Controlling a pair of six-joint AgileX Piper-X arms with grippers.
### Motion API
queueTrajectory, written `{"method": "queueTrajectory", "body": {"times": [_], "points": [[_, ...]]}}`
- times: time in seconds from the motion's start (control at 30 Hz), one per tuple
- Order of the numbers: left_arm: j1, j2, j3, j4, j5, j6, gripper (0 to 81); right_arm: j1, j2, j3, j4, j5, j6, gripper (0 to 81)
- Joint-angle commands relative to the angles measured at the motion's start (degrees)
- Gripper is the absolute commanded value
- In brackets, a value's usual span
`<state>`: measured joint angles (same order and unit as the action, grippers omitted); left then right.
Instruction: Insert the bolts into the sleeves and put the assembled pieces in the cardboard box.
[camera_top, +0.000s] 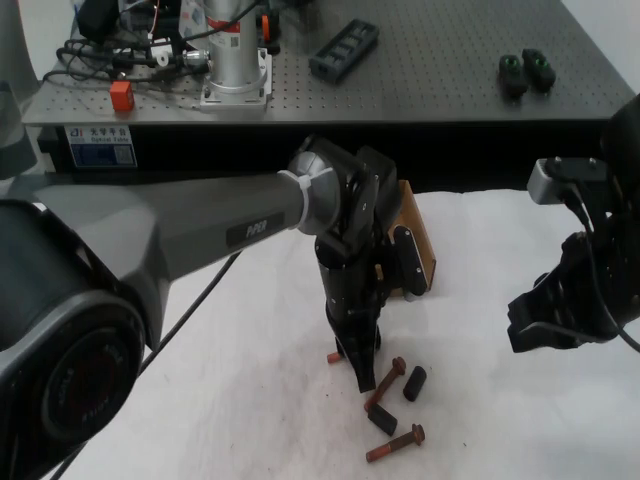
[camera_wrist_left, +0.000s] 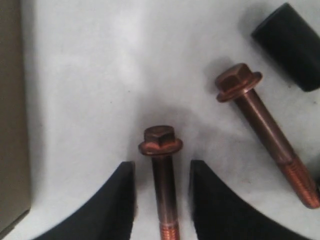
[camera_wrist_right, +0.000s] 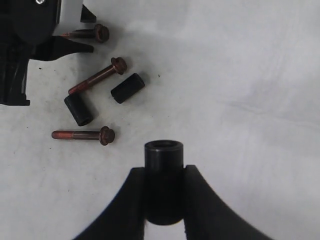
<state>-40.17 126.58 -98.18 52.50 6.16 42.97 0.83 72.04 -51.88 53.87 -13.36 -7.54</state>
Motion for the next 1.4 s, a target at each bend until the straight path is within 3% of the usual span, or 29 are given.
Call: {"method": "queueTrajectory", "body": {"times": [0.0,0.1,0.37,0.5,0.6,0.7,0.8,0.9,1.03,1.13,1.37], "points": [[-0.43,0.98,-0.49,-0.02,-0.61,0.35,17.8,-0.26,-0.69,-0.08,-0.11,-0.74,0.27,3.5],[-0.49,0.98,-0.49,-1.96,2.81,-1.28,0.7,-0.26,-0.69,-0.08,-0.32,-0.74,0.27,3.5],[0.52,-6.89,-1.05,-8.38,4.75,-23.10,0.7,-0.92,-5.70,1.48,-5.24,-5.24,-0.63,3.5],[4.98,-18.51,6.44,-14.90,17.00,-37.07,0.7,-0.92,-13.67,7.52,-12.19,-10.03,0.40,3.5],[7.76,-28.09,19.31,-26.30,21.94,-45.92,0.7,0.08,-19.32,14.35,-16.87,-16.86,7.19,3.5],[8.63,-36.53,31.24,-42.44,29.17,-54.72,0.7,3.90,-21.95,21.20,-27.36,-26.09,14.46,3.5],[8.61,-41.94,40.33,-58.80,35.45,-64.15,0.7,10.57,-21.28,25.60,-39.18,-27.62,22.47,3.5],[8.61,-44.69,46.30,-71.00,37.01,-75.59,0.7,16.05,-19.28,27.25,-49.86,-27.62,26.96,3.5],[8.61,-45.21,49.05,-76.94,39.16,-79.80,0.7,19.54,-14.99,26.96,-60.91,-25.70,32.26,3.5],[8.61,-45.21,49.04,-76.17,41.05,-79.94,0.7,19.82,-13.17,26.96,-66.61,-21.05,35.22,3.5],[8.61,-45.21,49.04,-76.17,42.50,-79.94,0.7,19.82,-11.08,26.81,-72.70,-20.38,36.29,3.5]]}}
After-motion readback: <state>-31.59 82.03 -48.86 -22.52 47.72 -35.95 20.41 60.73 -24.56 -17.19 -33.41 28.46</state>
